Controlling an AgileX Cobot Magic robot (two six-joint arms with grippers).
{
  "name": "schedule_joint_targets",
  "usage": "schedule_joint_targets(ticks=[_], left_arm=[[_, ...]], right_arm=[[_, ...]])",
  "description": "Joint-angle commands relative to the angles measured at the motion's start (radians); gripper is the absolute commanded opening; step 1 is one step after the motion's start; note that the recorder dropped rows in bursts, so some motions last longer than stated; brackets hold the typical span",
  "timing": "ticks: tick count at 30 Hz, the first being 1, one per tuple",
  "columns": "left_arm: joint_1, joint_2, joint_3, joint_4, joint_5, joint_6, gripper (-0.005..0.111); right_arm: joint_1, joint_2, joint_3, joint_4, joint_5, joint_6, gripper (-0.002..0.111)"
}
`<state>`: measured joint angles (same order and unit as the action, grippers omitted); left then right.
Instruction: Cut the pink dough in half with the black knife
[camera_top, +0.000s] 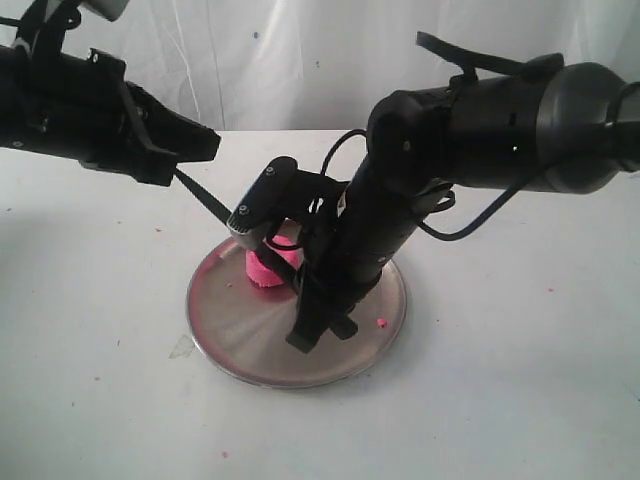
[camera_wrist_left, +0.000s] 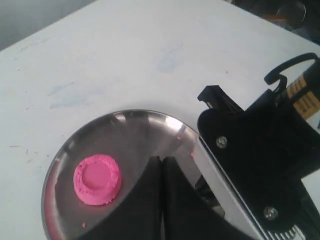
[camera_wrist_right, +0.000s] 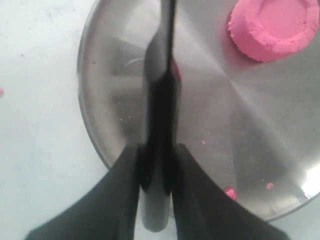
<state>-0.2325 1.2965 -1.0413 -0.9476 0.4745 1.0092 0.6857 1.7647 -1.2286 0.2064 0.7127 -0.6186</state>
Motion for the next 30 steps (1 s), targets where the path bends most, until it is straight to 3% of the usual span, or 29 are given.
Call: schedule_joint_targets(ticks=[1, 12, 30], left_arm=[[0.0, -0.01, -0.001, -0.086, -0.011, 0.046, 0.0], [0.0, 0.093, -0.001, -0.09, 0.057, 0.046, 0.0], [0.0, 0.209, -0.001, -0.087, -0.011, 0.066, 0.0]], right_arm=[[0.003, -0.011, -0.008, -0.042, 0.02, 0.032, 0.0], [0.003, -0.044, -0.04, -0.042, 0.026, 0.067, 0.0], [0.003, -0.147, -0.044, -0.053, 0.032, 0.111, 0.0]])
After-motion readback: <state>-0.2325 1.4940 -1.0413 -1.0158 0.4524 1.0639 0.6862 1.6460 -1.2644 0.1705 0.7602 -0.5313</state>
